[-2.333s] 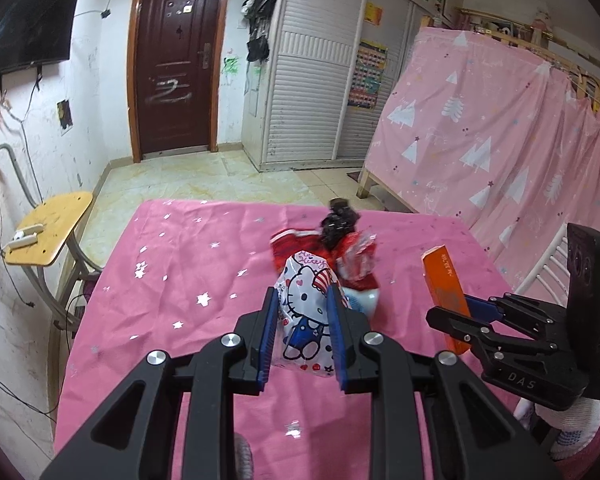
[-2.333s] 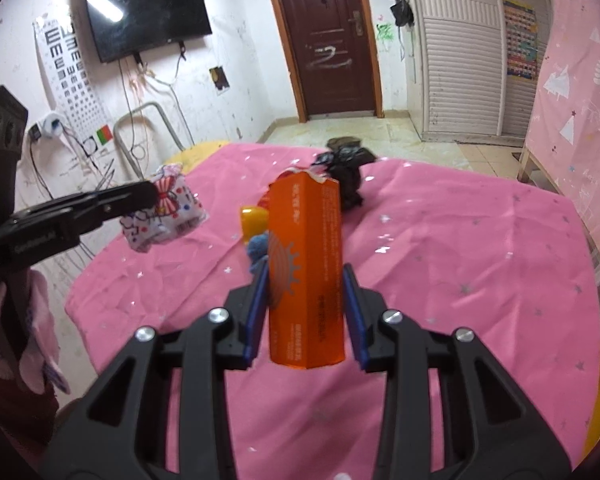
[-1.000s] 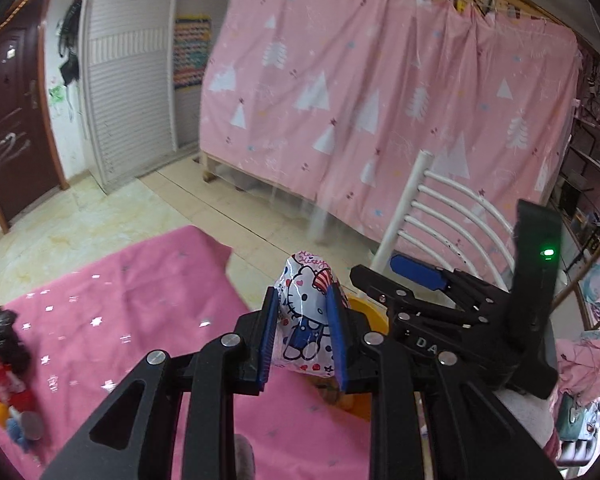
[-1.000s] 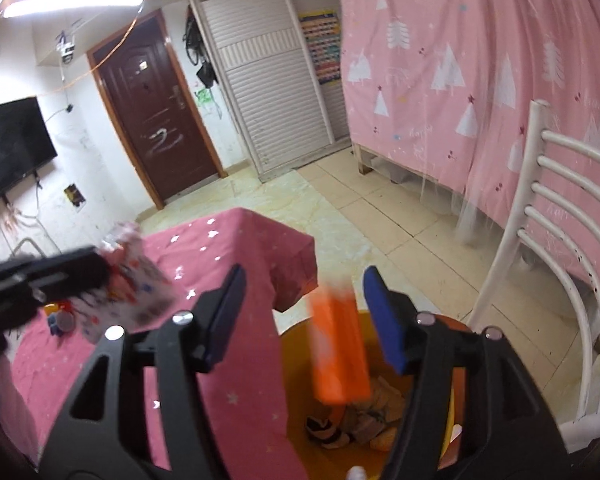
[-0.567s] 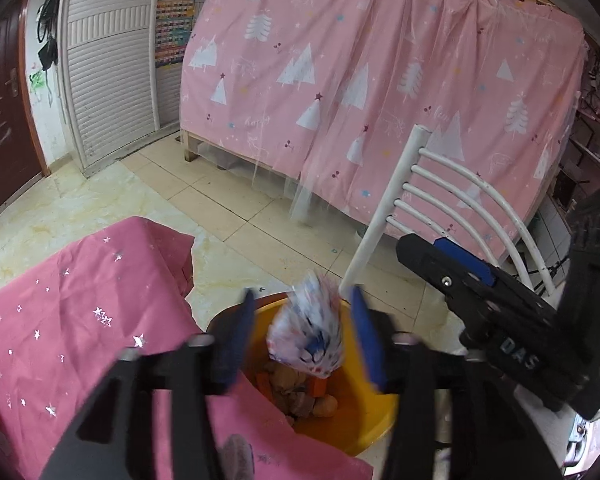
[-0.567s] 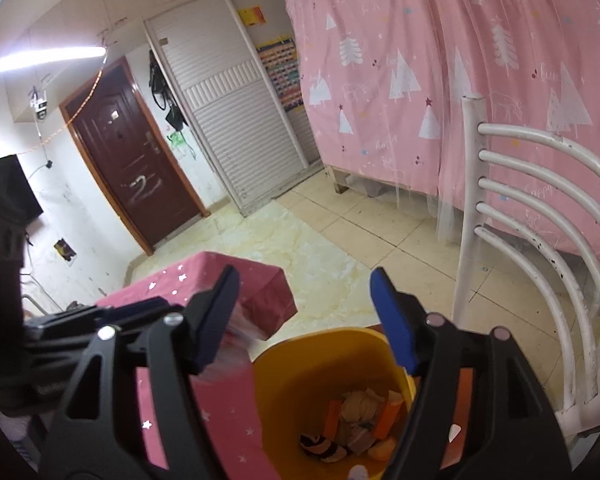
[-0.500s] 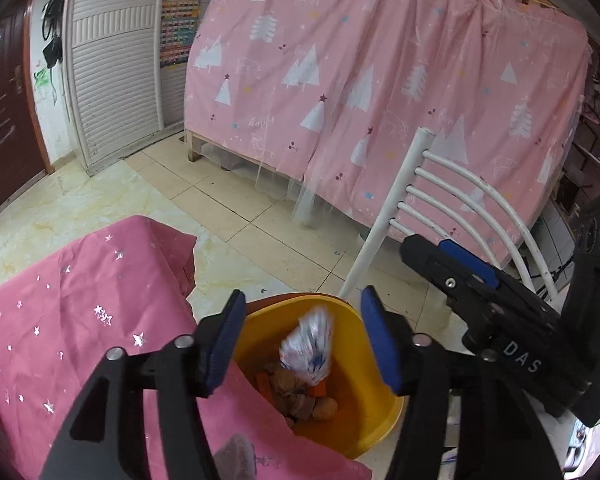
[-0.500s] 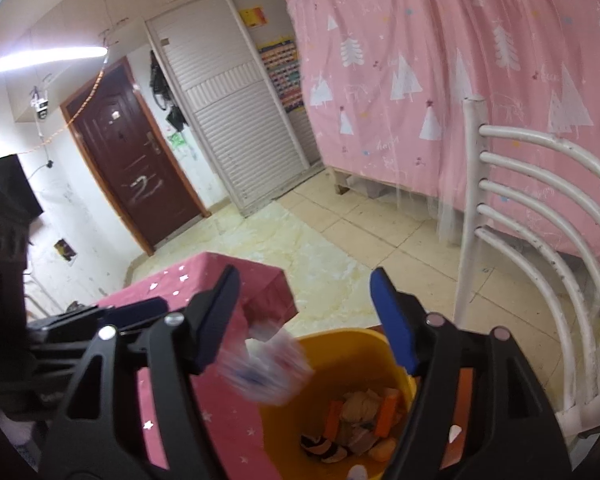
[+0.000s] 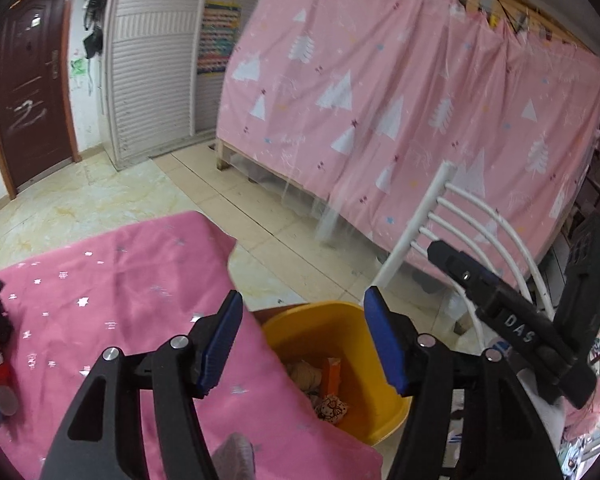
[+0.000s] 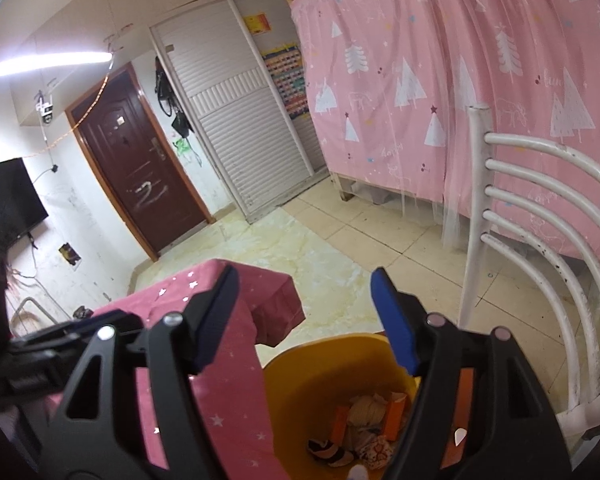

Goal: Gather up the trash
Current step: 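Return to table and grasp the yellow plastic cup with left gripper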

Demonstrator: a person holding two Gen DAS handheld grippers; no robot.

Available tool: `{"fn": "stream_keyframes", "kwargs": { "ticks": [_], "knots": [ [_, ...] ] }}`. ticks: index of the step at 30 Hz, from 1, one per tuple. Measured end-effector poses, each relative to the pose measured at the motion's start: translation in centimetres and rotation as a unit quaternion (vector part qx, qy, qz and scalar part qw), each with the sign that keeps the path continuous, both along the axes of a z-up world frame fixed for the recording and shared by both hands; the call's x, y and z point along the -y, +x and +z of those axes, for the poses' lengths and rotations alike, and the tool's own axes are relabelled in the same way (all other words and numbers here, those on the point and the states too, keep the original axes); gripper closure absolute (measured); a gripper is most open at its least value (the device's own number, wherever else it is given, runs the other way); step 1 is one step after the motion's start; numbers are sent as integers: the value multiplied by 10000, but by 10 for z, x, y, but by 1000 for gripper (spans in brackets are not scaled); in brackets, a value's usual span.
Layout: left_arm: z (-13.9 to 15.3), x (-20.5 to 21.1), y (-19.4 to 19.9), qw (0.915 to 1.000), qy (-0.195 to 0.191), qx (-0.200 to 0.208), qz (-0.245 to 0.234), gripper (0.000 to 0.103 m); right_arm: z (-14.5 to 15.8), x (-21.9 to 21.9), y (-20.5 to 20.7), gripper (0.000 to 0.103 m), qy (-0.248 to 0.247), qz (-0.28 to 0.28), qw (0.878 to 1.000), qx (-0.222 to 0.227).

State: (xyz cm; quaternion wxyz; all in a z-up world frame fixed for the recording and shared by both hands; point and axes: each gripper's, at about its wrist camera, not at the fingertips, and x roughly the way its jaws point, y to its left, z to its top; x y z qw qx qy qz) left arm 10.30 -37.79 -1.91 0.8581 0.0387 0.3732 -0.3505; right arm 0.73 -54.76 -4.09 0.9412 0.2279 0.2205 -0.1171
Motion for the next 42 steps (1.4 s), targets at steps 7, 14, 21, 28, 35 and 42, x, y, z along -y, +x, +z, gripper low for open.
{"fn": "stream_keyframes", "kwargs": {
  "ticks": [7, 14, 21, 28, 35, 42],
  "knots": [
    [19, -55, 3, 9989, -27, 204, 428, 47, 5, -39, 15, 37, -75, 450, 9990, 32],
    [29, -118, 15, 9958, 72, 329, 857, 47, 6, -92, 34, 28, -114, 1017, 9947, -37],
    [35, -184, 27, 9902, 34, 402, 1337, 47, 6, -149, 59, 27, -265, 1581, 9868, -236],
    [32, -234, 40, 9848, 0, 369, 1695, 47, 14, -193, 76, 27, -419, 1990, 9786, -327],
    [14, -285, 56, 9770, 84, 188, 2123, 47, 14, -240, 95, 27, -620, 2409, 9675, -460],
    [-13, -317, 71, 9724, 295, -91, 2314, 47, 10, -278, 115, 27, -678, 2711, 9584, -585]
  ]
}}
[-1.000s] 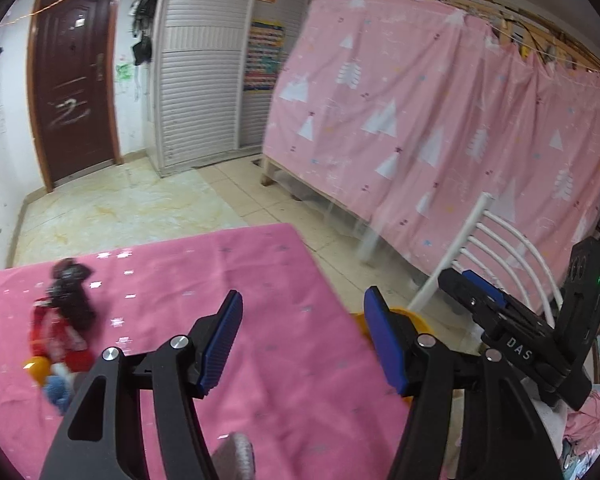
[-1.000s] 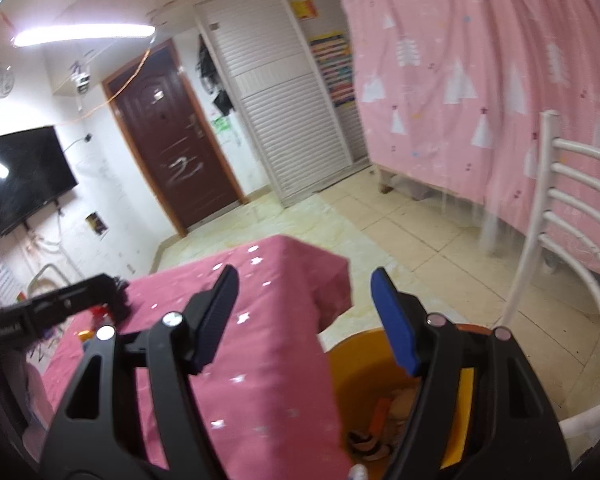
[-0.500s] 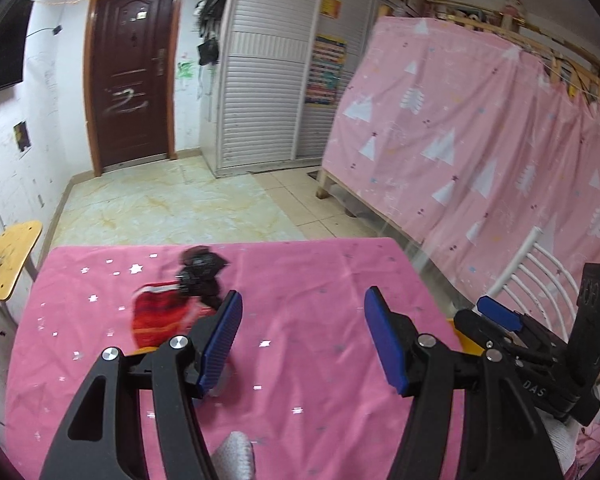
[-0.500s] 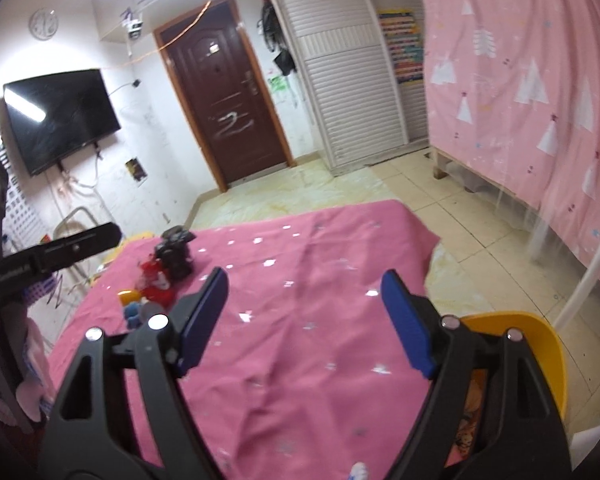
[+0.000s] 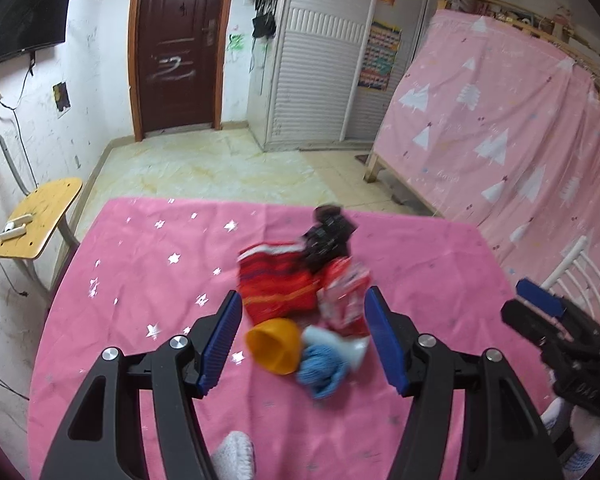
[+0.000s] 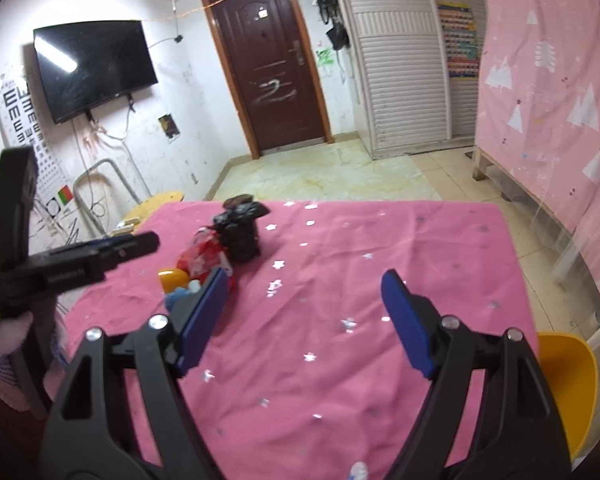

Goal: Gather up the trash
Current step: 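Return to table and grasp the yellow plastic cup with left gripper, then grasp the red plastic bag with right gripper while left holds the cup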

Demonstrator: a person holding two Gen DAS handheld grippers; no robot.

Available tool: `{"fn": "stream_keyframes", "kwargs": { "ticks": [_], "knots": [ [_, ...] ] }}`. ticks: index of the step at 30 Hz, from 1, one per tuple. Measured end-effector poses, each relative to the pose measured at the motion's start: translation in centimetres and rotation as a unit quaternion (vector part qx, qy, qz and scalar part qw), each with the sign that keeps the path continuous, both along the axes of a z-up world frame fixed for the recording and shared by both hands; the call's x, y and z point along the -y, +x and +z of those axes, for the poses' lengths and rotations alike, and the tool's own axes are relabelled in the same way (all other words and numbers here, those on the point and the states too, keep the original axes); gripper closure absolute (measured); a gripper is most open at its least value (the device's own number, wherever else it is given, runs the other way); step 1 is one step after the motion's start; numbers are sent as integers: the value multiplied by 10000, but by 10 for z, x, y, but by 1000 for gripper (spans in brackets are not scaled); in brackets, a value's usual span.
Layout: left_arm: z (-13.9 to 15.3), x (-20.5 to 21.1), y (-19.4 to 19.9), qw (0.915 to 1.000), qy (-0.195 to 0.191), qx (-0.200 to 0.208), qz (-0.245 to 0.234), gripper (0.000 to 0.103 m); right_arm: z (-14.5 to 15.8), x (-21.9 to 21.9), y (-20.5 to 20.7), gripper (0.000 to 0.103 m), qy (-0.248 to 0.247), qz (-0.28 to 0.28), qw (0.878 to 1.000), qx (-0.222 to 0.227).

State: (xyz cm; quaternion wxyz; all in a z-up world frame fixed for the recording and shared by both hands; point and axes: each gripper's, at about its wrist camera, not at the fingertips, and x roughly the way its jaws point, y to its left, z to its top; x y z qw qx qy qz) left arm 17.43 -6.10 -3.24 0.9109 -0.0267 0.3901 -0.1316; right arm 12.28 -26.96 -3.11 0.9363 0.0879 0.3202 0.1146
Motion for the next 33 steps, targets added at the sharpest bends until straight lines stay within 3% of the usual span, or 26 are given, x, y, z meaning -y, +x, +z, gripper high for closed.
{"fn": "stream_keyframes", "kwargs": {
  "ticks": [9, 12, 16, 19, 33],
  "knots": [
    [-38, -9, 14, 9994, 90, -320, -96, 47, 0, -31, 14, 27, -89, 270, 9996, -84],
    [-45, -7, 18, 9992, 89, -346, -155, 47, -1, -41, 19, 23, -108, 344, 9993, -118],
    [-54, -7, 20, 9991, 126, -356, -216, 64, -3, -52, 24, 22, -178, 444, 9987, -169],
    [-60, -12, 21, 9989, 46, -385, -263, 69, -6, -61, 29, 22, -197, 509, 9983, -214],
    [-45, -58, 8, 9995, -259, -182, 36, 70, -25, -107, 65, 26, -263, 849, 9946, -545]
  ]
}}
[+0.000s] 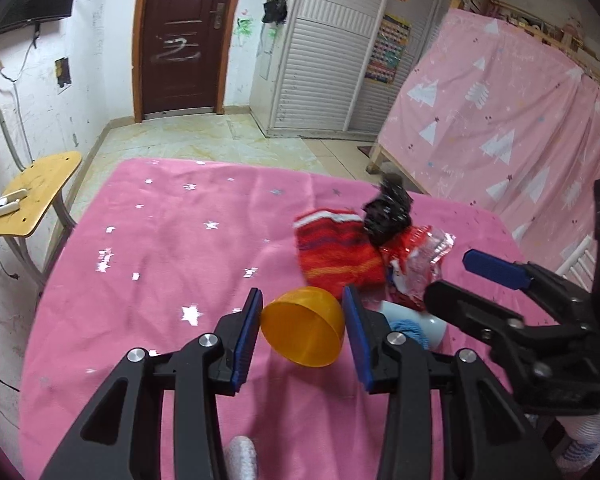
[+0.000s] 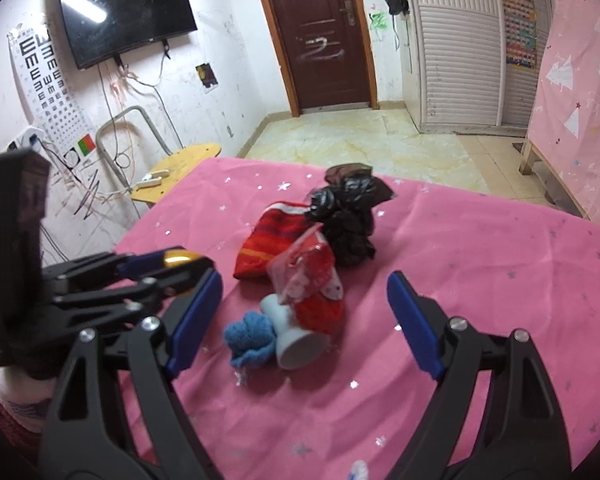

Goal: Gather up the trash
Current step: 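Grasp the red plastic bag with right gripper while left holds the cup, then carry both to the yellow bin, open left gripper while right releases bag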

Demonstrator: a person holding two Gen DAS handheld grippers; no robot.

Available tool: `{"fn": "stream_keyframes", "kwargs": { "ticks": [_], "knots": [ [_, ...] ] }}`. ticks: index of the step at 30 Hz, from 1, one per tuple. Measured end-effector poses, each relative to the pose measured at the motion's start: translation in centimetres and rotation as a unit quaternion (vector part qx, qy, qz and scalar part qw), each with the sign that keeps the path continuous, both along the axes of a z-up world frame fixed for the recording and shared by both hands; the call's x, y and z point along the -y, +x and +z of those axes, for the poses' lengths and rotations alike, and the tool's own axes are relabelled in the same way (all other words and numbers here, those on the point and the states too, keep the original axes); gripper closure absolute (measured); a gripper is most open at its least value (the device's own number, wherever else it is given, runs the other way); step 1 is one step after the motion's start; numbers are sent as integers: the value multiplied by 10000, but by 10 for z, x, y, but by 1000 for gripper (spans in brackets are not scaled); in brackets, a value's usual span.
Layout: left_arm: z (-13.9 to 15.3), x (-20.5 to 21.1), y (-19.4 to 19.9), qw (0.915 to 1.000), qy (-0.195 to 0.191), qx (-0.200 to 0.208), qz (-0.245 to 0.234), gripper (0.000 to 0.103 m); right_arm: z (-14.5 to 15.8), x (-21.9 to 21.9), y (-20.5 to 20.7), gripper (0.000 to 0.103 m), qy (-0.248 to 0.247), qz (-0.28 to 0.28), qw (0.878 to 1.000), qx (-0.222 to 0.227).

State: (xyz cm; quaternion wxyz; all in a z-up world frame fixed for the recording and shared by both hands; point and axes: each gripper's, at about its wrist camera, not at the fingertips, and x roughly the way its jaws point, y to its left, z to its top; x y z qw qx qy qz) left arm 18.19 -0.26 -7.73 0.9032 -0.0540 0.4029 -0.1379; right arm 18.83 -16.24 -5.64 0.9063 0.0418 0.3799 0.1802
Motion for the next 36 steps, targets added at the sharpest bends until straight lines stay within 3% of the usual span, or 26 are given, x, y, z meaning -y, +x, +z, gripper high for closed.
{"fn": "stream_keyframes", "kwargs": {
  "ticks": [6, 8, 9, 22, 36],
  "knots": [
    [4, -14, 1, 9999, -50, 12, 131, 70, -15, -12, 14, 58, -185, 0, 9994, -295],
    [6, -16, 0, 9998, -86, 38, 156, 70, -19, -13, 15, 74, -303, -36, 9991, -290],
    [6, -16, -1, 9998, -86, 49, 157, 70, -19, -12, 14, 76, -313, -40, 9991, -281],
    [33, 2, -14, 9994, -14, 327, 101, 70, 14, 16, -16, 77, 29, -181, 9995, 258],
    [65, 87, -41, 9965, 201, 643, -488, 70, 38, 122, -69, 77, 493, -1024, 9903, 795]
  ]
}}
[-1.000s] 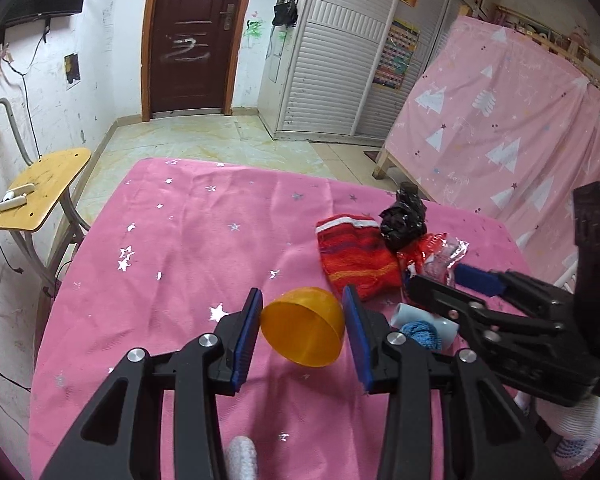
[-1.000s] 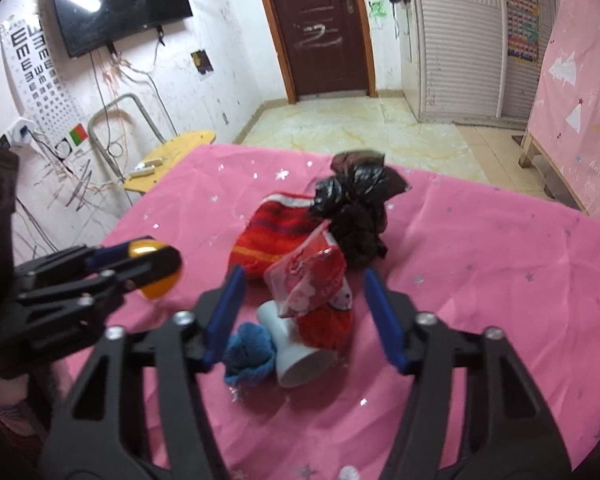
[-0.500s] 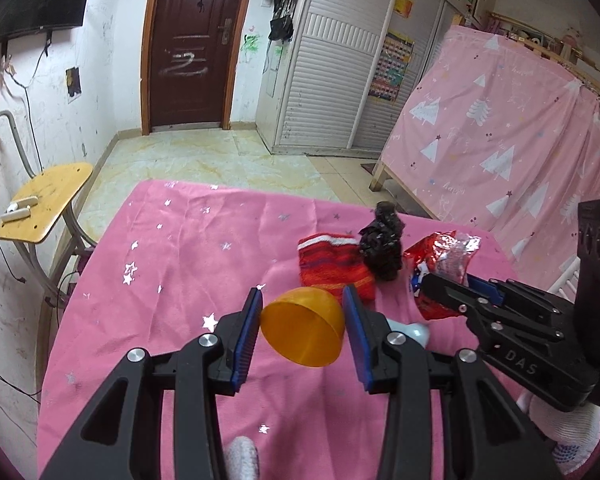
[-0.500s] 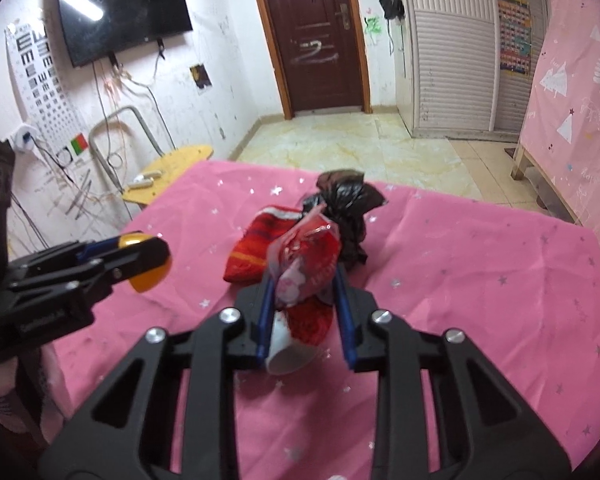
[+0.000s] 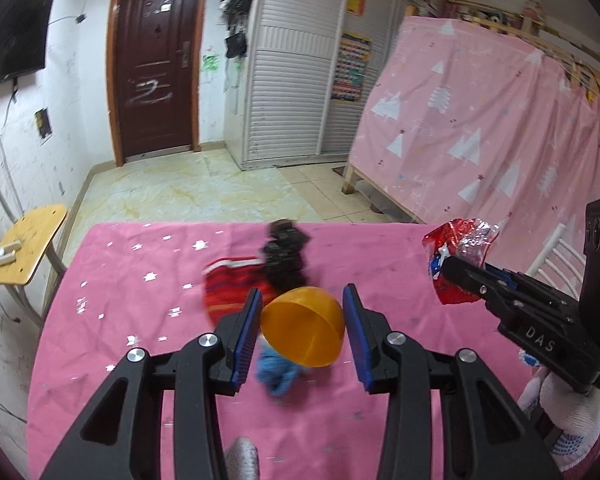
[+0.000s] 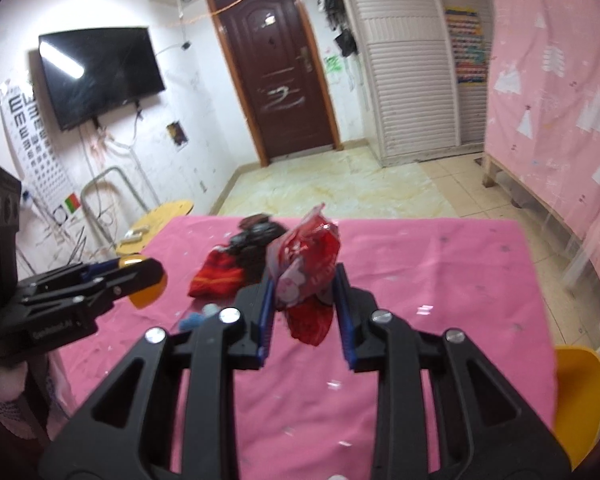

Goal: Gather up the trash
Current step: 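Carry both to the yellow bin, open left gripper while right releases bag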

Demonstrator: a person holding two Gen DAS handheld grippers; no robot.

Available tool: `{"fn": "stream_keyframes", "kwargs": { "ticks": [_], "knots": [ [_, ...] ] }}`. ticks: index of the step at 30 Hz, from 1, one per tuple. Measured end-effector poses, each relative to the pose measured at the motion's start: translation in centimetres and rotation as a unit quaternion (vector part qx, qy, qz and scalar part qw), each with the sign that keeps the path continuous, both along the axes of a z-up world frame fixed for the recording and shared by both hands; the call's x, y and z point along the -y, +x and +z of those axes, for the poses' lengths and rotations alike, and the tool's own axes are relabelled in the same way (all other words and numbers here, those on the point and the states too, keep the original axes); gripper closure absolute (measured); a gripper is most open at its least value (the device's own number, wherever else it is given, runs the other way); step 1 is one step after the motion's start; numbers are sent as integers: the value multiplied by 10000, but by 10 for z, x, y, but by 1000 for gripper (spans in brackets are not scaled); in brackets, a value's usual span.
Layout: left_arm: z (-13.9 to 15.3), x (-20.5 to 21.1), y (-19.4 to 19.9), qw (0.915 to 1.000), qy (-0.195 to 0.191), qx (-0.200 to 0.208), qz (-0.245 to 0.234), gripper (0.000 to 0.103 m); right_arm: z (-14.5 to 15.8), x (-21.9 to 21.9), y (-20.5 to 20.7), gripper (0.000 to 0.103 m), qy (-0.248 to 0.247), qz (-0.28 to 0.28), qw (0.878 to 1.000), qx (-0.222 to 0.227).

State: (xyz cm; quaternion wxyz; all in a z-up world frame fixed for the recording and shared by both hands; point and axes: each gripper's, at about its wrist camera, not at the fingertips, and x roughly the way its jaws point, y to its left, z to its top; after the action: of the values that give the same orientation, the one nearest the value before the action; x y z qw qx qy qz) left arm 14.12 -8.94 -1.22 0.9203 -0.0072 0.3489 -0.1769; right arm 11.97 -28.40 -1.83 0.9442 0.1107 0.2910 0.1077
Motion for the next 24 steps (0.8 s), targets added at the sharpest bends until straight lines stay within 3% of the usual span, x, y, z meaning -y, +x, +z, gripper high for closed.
{"fn": "stream_keyframes", "kwargs": {
  "ticks": [16, 24],
  "knots": [
    [5, 163, -28, 9919, 328, 57, -1226, 70, -12, 153, -63, 77, 247, -1280, 9914, 122],
    [-5, 230, -30, 9846, 77, -284, -1722, 70, -18, 196, -76, 77, 72, -1769, 9842, 104]
  ]
}}
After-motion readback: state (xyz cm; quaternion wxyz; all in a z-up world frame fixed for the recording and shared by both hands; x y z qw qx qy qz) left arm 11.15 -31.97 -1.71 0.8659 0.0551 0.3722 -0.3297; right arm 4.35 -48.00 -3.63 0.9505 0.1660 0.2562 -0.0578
